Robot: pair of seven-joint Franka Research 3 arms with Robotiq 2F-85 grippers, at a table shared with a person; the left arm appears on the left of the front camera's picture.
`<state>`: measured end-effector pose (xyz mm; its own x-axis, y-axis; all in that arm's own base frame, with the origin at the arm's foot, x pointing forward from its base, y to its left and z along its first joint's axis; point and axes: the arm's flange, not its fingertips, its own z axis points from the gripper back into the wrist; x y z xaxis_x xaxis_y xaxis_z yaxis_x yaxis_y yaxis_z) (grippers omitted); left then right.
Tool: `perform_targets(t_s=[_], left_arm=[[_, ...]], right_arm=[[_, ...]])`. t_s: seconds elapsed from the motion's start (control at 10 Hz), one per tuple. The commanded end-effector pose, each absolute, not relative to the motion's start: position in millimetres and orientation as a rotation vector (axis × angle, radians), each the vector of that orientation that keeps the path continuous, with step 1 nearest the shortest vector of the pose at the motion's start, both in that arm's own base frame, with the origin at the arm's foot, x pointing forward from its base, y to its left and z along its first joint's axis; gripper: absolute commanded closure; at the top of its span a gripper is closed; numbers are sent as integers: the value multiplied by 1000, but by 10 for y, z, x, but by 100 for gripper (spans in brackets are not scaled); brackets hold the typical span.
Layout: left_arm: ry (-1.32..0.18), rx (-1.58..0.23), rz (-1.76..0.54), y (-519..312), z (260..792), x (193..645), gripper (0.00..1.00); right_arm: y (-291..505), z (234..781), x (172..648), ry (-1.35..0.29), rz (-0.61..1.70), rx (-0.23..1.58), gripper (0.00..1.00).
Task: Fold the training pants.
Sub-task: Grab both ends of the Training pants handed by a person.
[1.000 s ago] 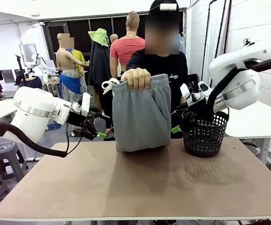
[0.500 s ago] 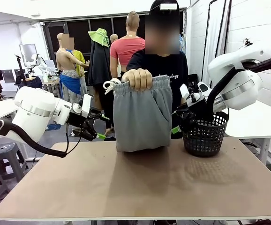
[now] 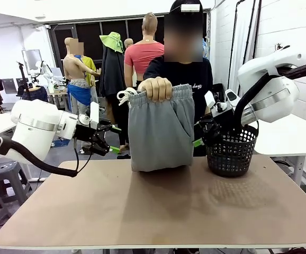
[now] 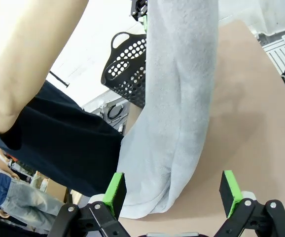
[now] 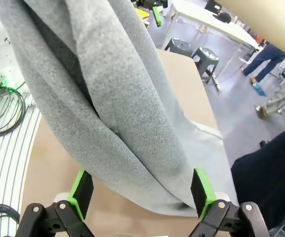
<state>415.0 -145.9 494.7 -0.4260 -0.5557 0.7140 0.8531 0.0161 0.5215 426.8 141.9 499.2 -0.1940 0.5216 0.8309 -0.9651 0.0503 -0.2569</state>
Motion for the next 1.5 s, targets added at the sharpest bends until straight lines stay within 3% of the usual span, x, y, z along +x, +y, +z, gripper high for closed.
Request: perform_targets(t_s=[0.0, 0.3, 0.7, 1.4], left_arm=[[-1205, -461, -1681, -1573, 4858, 4093, 0], [-1261, -585, -1654, -1722, 4825, 4081, 0], [-1343, -547, -1581, -1790, 4811, 4081, 0], [-1411, -688, -1573, -1973, 4946, 4036, 0]], right_arm=[[1395, 4953, 4173, -1063, 1506, 615, 0], [1442, 4935, 4130, -1131, 1522, 674, 0], [1468, 4939, 4046, -1116, 1550, 771, 0], [1539, 5008, 4003, -1238, 1561, 840, 0]])
